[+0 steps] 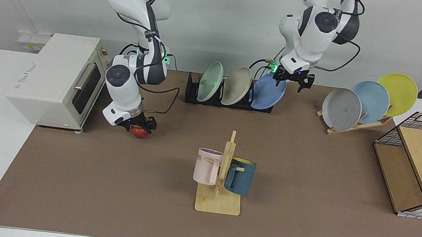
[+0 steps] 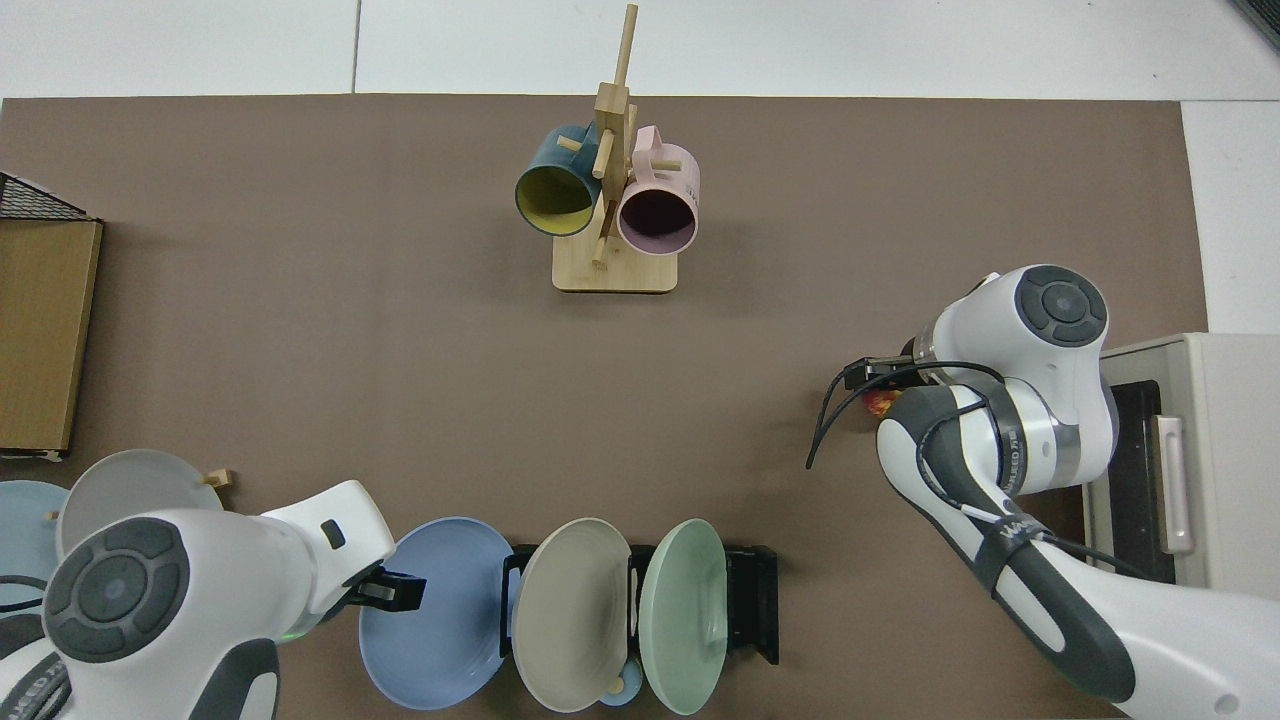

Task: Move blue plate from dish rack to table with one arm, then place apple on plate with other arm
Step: 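Grasp the blue plate's rim with the left gripper and lift it from the rack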

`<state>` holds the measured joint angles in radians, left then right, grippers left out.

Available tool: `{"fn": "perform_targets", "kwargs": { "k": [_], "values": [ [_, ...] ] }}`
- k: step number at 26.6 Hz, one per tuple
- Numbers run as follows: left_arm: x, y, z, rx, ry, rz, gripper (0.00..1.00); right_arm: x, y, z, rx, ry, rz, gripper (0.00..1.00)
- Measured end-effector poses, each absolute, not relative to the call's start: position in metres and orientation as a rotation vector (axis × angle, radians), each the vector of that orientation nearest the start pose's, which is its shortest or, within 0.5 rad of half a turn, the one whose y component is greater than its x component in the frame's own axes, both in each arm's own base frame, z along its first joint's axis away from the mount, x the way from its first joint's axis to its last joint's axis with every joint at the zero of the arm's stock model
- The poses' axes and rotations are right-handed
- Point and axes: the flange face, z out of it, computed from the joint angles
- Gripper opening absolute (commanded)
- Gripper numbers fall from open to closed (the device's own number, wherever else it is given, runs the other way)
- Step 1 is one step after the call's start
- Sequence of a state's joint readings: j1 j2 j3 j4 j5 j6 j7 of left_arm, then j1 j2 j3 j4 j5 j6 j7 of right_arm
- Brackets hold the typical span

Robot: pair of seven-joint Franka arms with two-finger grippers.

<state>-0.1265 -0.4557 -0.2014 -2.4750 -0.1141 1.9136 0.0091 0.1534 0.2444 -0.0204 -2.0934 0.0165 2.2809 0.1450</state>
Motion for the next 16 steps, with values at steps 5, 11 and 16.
{"fn": "perform_targets", "kwargs": {
  "k": [5, 11, 16],
  "values": [
    [0.352, -0.157, 0.434, -3.048, 0.465, 0.146, 0.78, 0.567, 0.076, 0.301, -3.141, 0.037, 0.087, 0.31],
    [0.341, -0.170, 0.424, -2.976, 0.456, 0.094, 0.31, 0.567, 0.076, 0.301, -3.141, 0.037, 0.087, 0.00],
    [0.342, -0.166, 0.421, -2.943, 0.462, 0.078, 0.00, 0.567, 0.076, 0.301, -3.141, 0.037, 0.087, 0.00]
  ]
}}
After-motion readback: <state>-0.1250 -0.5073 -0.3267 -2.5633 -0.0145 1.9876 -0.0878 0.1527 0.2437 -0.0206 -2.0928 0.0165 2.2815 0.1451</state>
